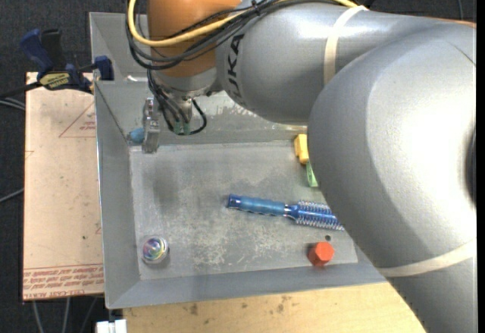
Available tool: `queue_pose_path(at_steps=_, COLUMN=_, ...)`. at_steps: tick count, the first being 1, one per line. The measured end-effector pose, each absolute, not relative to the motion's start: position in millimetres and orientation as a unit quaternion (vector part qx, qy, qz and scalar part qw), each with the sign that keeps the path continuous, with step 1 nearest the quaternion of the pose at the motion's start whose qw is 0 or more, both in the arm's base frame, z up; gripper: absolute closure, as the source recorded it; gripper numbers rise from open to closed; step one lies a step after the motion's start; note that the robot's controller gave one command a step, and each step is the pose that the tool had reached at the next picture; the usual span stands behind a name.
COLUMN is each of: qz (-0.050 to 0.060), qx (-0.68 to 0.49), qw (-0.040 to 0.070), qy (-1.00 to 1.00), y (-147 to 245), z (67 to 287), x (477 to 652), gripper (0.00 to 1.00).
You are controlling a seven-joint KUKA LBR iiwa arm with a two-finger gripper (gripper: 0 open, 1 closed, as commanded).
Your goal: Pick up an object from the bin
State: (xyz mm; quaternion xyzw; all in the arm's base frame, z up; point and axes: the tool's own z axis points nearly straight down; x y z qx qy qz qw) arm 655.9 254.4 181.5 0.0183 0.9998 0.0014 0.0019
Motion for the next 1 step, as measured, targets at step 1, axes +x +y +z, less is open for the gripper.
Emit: queue_pose_path(at_steps=1, qz=0.002, qx=0.018, qw=0.002, qy=1.000, y=254.7, z=195.0, x=656.7, gripper=1.00)
